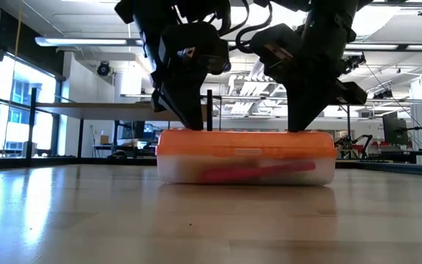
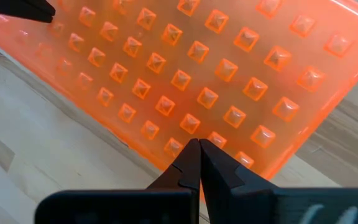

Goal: Pack school essentials
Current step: Close the supply box

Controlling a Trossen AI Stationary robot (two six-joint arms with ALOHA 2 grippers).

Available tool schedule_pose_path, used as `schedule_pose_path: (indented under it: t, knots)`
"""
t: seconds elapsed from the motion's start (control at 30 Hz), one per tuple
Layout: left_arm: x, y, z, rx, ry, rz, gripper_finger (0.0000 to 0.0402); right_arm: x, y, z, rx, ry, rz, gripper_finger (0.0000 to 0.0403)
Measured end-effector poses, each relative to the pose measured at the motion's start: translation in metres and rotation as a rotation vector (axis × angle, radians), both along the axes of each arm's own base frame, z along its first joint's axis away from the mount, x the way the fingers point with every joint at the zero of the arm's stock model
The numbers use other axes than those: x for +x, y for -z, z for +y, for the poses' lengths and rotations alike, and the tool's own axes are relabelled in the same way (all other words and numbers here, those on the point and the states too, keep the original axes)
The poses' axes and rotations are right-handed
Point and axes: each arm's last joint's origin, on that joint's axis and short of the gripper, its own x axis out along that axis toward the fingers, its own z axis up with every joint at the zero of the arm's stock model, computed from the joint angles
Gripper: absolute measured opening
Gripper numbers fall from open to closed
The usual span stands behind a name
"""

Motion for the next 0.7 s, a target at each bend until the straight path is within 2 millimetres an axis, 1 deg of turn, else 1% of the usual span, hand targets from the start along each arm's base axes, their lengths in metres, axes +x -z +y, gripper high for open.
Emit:
schedule_pose_path:
  t: [0.3,0.57,0.7]
  knots:
    - [-0.006,-0.015,0.0,-0.003,-0.001,-0.035,0.0,0.0,-0.003,0.0,-0.012,0.0,-0.021,0.0]
    - [-0.009,-0.017,-0.001,-0.047,0.019,-0.018,0.0,-0.008,-0.021,-0.001,-0.066,0.018,-0.089,0.0]
    - [-0.013,-0.03,0.0,-0.075,0.05,-0.046,0.0,-0.011,-0.031,-0.002,-0.066,0.032,-0.13,0.0]
